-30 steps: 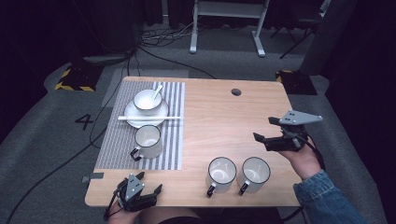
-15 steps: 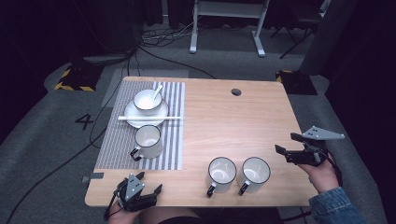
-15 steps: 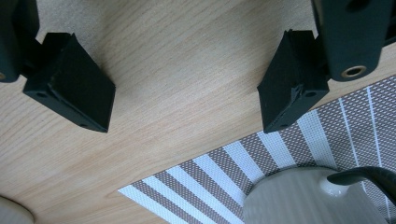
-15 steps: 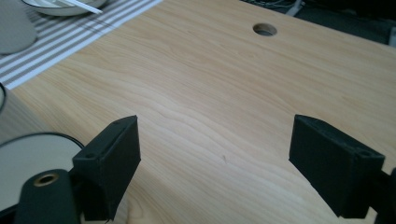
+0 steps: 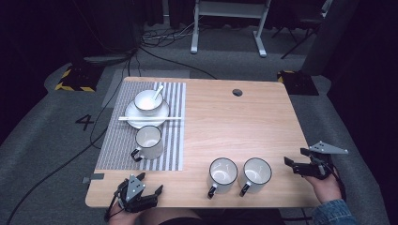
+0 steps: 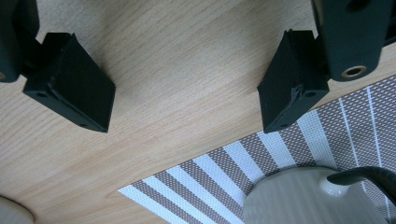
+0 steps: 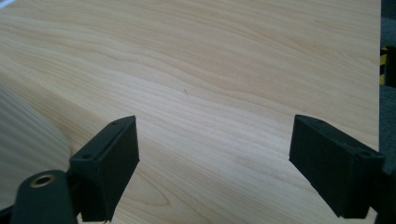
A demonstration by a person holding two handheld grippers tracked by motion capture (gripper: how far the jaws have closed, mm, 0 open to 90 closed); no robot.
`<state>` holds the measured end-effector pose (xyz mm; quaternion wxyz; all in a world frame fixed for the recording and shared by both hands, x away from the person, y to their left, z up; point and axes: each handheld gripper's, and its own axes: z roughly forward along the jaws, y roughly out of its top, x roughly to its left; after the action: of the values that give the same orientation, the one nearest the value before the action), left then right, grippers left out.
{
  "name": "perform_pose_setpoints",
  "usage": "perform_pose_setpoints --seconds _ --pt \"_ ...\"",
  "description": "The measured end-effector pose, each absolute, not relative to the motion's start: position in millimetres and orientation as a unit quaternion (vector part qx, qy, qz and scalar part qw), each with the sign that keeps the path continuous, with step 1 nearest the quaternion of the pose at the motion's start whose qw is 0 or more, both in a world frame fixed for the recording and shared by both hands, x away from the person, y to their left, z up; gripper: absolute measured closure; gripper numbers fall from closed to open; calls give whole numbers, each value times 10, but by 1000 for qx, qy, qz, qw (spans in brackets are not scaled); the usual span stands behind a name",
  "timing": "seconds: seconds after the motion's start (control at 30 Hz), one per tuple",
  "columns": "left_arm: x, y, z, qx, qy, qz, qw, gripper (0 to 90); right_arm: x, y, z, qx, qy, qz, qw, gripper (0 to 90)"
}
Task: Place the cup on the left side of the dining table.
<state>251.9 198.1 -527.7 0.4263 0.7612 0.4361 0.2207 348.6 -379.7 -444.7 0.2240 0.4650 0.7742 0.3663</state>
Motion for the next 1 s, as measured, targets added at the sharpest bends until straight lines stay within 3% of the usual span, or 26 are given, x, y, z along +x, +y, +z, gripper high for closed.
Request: perform_pose_setpoints --seconds 0.8,1.0 --pt "2519 1984 -5275 763 435 219 426 187 3359 -3802 -4991 477 783 339 210 154" --pt "2520 1985 -5274 763 434 219 425 187 3383 -3821 -5037 472 785 340 213 116"
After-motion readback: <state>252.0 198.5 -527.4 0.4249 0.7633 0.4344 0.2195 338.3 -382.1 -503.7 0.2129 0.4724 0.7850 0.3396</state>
